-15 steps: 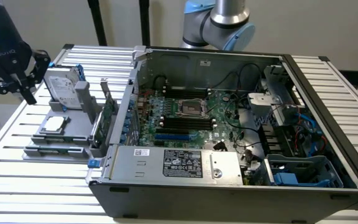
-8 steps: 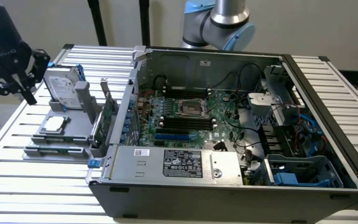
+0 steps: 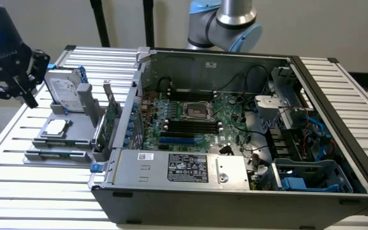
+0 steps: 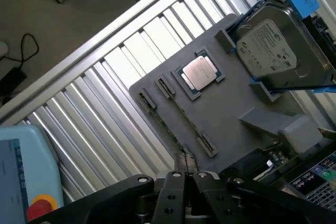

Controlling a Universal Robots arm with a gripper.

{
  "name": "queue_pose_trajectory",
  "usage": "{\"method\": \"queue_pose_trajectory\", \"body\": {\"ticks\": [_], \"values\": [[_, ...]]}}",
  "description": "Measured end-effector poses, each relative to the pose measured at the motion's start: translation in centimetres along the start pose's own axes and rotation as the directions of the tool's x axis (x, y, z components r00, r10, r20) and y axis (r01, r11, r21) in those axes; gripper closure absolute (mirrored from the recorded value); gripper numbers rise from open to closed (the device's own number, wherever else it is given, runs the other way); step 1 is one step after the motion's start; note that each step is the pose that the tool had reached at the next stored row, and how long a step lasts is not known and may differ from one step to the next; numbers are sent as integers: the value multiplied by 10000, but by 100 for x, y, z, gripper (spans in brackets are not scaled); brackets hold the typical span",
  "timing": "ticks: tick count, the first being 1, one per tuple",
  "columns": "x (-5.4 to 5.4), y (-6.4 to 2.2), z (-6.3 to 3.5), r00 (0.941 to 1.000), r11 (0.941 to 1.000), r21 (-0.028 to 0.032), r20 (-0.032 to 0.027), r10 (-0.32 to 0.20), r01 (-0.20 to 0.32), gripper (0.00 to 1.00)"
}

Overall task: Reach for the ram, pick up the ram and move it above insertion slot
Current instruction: 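Pick up the ram and move it above insertion slot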

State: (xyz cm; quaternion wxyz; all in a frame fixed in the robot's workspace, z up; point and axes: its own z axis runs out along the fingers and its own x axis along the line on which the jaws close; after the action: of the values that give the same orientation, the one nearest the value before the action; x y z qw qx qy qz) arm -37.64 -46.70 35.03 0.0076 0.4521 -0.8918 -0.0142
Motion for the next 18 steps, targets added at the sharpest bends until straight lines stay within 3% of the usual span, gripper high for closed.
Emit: {"method": "queue_pose_trajectory", "body": {"ticks": [4, 8, 13, 18], "values": [[0, -1, 5, 9974, 9974, 0, -22, -726, 726, 89], [0, 0, 10, 9896, 9896, -2, -46, -1439, 1439, 89], [0, -1, 16, 9722, 9723, -7, -75, -2338, 2338, 89], [0, -1, 22, 9473, 9474, -15, -103, -3202, 3202, 89]]}}
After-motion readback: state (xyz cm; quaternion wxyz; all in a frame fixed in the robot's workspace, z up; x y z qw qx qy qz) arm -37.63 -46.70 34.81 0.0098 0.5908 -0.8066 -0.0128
